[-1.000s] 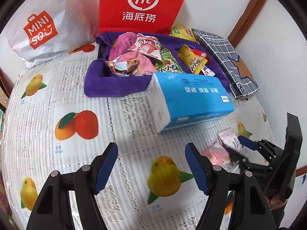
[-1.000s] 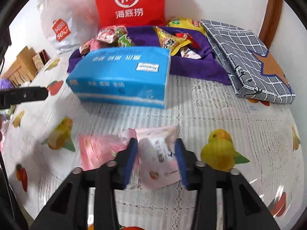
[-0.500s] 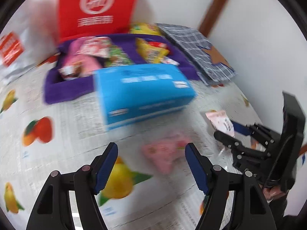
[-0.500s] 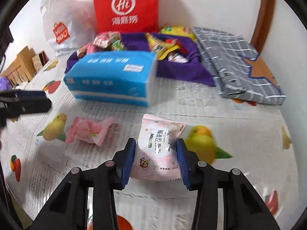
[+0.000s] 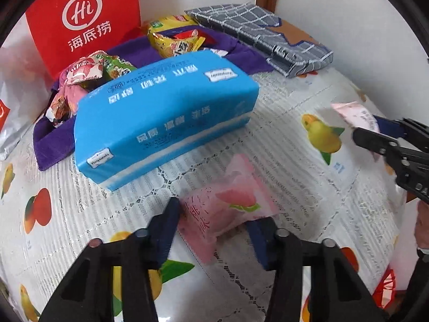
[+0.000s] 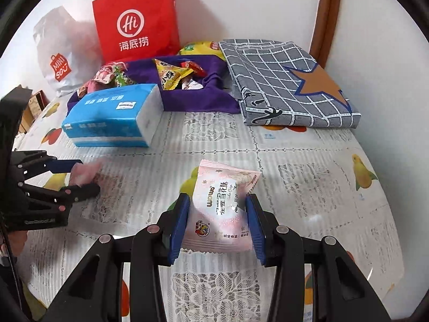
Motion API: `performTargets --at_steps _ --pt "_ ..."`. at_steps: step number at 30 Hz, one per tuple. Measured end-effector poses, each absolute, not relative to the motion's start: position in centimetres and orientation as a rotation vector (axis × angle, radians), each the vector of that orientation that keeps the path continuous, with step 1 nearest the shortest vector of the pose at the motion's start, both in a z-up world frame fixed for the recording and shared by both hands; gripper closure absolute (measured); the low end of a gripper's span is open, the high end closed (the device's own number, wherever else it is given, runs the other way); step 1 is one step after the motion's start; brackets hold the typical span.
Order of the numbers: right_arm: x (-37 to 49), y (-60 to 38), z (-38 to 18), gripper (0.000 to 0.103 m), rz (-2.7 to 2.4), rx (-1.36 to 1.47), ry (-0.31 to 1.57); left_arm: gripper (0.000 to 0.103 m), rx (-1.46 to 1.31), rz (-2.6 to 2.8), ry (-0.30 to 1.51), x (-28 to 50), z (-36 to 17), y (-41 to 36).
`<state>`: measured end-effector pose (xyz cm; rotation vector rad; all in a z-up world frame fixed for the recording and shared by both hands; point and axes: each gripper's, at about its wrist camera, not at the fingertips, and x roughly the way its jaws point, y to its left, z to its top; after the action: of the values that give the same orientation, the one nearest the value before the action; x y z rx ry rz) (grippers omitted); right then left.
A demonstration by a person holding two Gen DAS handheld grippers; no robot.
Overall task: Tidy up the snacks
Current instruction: 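Grasp the pink wrapped candy with the left tool, then carry the white and pink candies over the purple towel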
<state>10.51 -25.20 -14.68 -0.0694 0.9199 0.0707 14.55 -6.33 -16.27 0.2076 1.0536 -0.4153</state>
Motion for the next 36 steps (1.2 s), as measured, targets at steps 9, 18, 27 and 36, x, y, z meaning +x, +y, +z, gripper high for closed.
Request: performTargets --at_steps 9,18,27,36 --pt "14.2 -22.6 -12.0 0.060 0.151 -0.078 0.859 0.075 0.077 -0.445 1.015 15.5 -11.8 -3.9" --pt "20.6 -20.0 -8.0 0.060 0.229 -0.080 0.802 0.075 -0.017 -0.382 0.942 19.3 -6.4 -0.3" --pt "27.4 -17.8 -5.8 0.060 0.265 -0.088 0.769 0.075 -0.092 -0.288 0.924 27.1 -4.2 2.0" --pt "33.6 -16.9 -6.8 0.060 0.291 -0.074 0.801 0.075 -0.117 -0.307 0.963 33.8 -6.5 1.0"
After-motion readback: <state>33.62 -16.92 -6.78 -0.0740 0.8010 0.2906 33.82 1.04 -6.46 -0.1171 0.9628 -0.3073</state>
